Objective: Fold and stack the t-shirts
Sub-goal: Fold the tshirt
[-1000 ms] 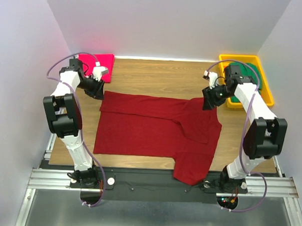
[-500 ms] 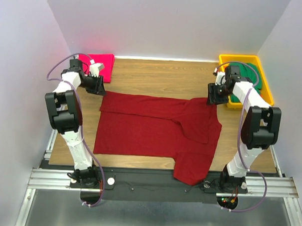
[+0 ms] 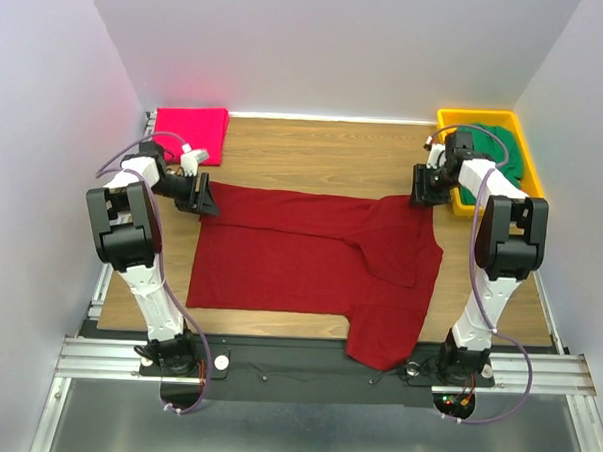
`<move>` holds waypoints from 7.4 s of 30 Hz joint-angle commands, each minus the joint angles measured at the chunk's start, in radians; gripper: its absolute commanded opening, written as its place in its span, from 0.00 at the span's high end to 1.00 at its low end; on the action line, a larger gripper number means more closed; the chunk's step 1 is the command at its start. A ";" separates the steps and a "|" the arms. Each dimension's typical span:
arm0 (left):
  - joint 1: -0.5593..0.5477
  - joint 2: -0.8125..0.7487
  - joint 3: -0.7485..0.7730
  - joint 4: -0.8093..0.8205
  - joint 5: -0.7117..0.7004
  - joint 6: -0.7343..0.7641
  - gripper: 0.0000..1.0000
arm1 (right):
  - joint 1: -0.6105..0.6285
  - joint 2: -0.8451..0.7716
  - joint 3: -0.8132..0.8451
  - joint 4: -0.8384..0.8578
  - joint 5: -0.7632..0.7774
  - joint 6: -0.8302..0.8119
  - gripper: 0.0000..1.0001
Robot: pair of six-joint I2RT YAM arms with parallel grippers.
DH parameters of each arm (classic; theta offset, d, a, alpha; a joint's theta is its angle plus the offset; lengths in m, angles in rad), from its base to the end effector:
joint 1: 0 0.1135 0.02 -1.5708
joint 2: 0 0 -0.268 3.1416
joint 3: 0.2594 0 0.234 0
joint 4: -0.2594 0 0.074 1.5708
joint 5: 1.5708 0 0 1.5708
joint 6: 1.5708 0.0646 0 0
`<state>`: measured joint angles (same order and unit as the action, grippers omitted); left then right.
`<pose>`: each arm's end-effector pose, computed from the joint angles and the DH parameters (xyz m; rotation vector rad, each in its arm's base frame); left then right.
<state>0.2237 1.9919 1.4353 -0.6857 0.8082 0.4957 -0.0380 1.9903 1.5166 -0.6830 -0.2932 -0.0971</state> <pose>0.3922 0.0413 0.1773 0.5012 2.3896 -0.8328 0.4129 0.0030 0.1841 -0.1628 2.6846 0.3579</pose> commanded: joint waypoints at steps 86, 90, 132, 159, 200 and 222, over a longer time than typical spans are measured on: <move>-0.032 0.013 -0.187 0.123 -0.224 -0.166 0.41 | -0.099 0.080 0.206 0.062 0.084 0.045 1.00; -0.017 0.022 -0.174 0.123 -0.238 -0.171 0.41 | -0.099 0.094 0.228 0.063 0.134 0.040 0.99; -0.135 0.260 0.401 0.193 -0.172 -0.098 0.42 | -0.060 0.185 0.215 0.056 0.002 -0.049 0.99; -0.026 0.236 0.511 0.140 -0.204 -0.092 0.56 | 0.001 0.294 0.441 0.053 0.006 -0.043 0.54; -0.150 -0.292 -0.116 0.252 -0.193 -0.068 0.46 | 0.590 -0.122 -0.168 0.103 0.224 -0.461 0.54; -0.144 -0.257 -0.107 0.249 -0.210 -0.060 0.46 | 0.458 -0.160 -0.197 0.103 0.246 -0.530 0.50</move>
<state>0.0742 1.7546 1.3148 -0.4385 0.5934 0.4259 0.4389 1.8442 1.3087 -0.6121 -0.0483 -0.6010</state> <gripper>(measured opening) 0.532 0.503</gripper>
